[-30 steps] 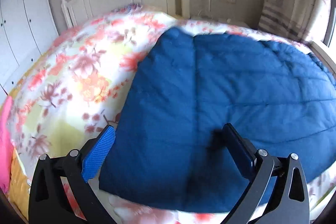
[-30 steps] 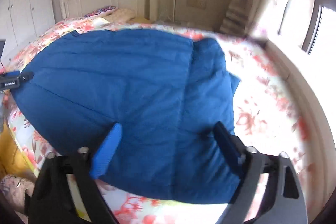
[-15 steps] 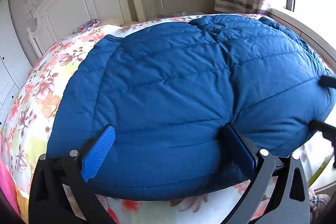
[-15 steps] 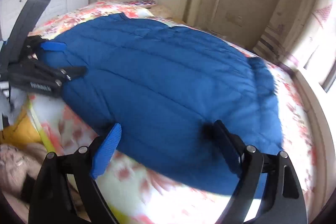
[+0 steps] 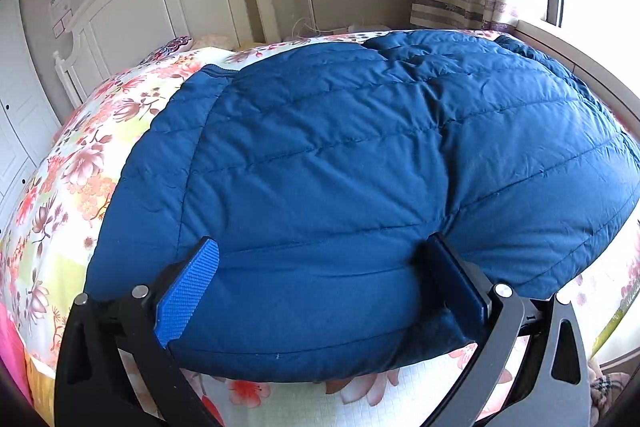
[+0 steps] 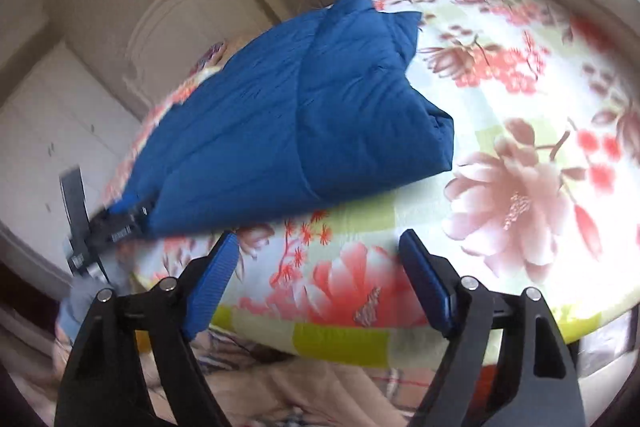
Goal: Fold large clothes
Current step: 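Grasp the folded jacket edge with the right tool and lift it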
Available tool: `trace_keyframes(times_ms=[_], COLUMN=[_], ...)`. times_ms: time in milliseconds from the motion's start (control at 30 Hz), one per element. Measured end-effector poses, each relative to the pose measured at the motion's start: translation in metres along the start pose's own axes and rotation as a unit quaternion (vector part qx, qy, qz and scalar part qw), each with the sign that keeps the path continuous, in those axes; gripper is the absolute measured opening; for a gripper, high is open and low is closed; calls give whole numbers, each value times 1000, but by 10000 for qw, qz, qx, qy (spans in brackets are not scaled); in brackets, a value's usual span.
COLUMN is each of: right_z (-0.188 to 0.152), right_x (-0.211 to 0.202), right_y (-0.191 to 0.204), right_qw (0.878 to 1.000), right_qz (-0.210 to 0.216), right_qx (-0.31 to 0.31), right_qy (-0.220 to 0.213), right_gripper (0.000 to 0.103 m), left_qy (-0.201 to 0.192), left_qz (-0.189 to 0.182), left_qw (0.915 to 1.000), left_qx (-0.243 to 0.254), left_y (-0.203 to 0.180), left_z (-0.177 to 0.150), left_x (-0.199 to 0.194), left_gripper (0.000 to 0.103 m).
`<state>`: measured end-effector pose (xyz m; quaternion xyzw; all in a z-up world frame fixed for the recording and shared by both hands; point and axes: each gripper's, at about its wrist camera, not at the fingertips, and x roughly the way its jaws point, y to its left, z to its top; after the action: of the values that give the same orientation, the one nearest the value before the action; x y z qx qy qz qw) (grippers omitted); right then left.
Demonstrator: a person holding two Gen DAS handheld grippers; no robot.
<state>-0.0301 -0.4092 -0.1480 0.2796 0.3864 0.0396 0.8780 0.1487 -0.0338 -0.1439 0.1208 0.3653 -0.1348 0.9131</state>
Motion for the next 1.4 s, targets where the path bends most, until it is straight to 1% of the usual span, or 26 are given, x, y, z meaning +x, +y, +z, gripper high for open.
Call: trace_keyframes(times_ms=[133, 167, 200, 267, 367, 400, 433, 467, 500, 567, 600, 667, 733, 767, 833, 900, 967, 1033, 1100, 1133, 1167, 1200, 1267, 1300, 1333, 1400], right_z=[8, 10, 13, 24, 37, 40, 42, 42, 41, 41, 40, 37, 30, 29, 20, 14, 11, 10, 7, 5, 2, 0, -3, -2, -1, 2], right_x=[20, 28, 32, 46, 63, 67, 70, 70, 71, 69, 66, 55, 39, 32, 15, -1, -15, -27, -40, -44, -47, -49, -52, -53, -53, -56], right_y=[9, 16, 20, 28, 35, 37, 38, 35, 25, 11, 8, 7, 2, 0, -5, -7, -7, -2, 1, 2, 2, 6, 5, 6, 7, 13], right_qw=[9989, 9988, 9988, 9977, 9908, 9892, 9871, 9852, 9800, 9738, 9724, 9711, 9672, 9670, 9681, 9688, 9696, 9718, 9754, 9766, 9774, 9786, 9798, 9803, 9804, 9799], right_qz=[352, 353, 317, 218, 52, 7, 30, 67, 196, 648, 792, 971, 1208, 1237, 1210, 1142, 1060, 951, 817, 766, 722, 643, 561, 540, 532, 469], right_qx=[289, 324, 341, 568, 1131, 1196, 1250, 1315, 1562, 1749, 1734, 1624, 1638, 1618, 1504, 1390, 1279, 1066, 823, 738, 676, 573, 462, 420, 392, 221], right_qy=[-58, -66, -140, -287, -744, -850, -1001, -1100, -1218, -1303, -1342, -1453, -1520, -1529, -1601, -1707, -1797, -1876, -1874, -1867, -1868, -1867, -1862, -1853, -1857, -1929], right_gripper=[83, 88, 95, 100, 101, 100, 97, 68, 51, 39, 34, 28, 25, 23, 22, 22, 21, 21, 21, 21, 21, 21, 21, 21, 21, 21], left_qy=[-19, -20, -27, -35, -58, -56, -50, -47, -43, -5, 38, 185, 243, 176, -1, -39, 64, 354, 634, 780, 896, 993, 1318, 1337, 1259, 987], left_qz=[-6, -6, -11, -16, -26, -28, -31, -38, -58, -94, -96, -140, -348, -398, -271, -238, -292, -234, -231, -79, 64, 128, 233, 283, 270, 113], left_qw=[10000, 10000, 10000, 10000, 10000, 10000, 10000, 10000, 10000, 9999, 9999, 9997, 9990, 9989, 9996, 9996, 9995, 9989, 9975, 9967, 9958, 9948, 9910, 9906, 9917, 9950], left_qx=[-21, -23, -32, -45, -33, -27, -16, -12, -22, -44, -41, -66, -154, -188, -129, -116, -140, -183, -217, -199, -153, -156, -46, 0, -42, -72], left_y=[0, 0, 0, -1, -3, -4, -5, -5, -4, -4, -4, -5, -3, -2, -4, -8, -15, -27, -38, -48, -53, -56, -69, -72, -71, -64], left_z=[0, 0, 0, 0, 0, 0, 0, 1, 1, 3, 4, 9, 17, 26, 46, 69, 96, 129, 150, 162, 168, 171, 169, 165, 164, 158], left_x=[0, 0, 0, 0, 0, -1, 0, 0, 0, -1, -2, -6, -13, -20, -30, -28, -15, 15, 43, 64, 81, 94, 125, 132, 128, 106], left_gripper=[99, 99, 99, 99, 99, 99, 99, 99, 99, 99, 99, 98, 98, 98, 98, 98, 98, 98, 98, 98, 98, 98, 99, 99, 99, 98])
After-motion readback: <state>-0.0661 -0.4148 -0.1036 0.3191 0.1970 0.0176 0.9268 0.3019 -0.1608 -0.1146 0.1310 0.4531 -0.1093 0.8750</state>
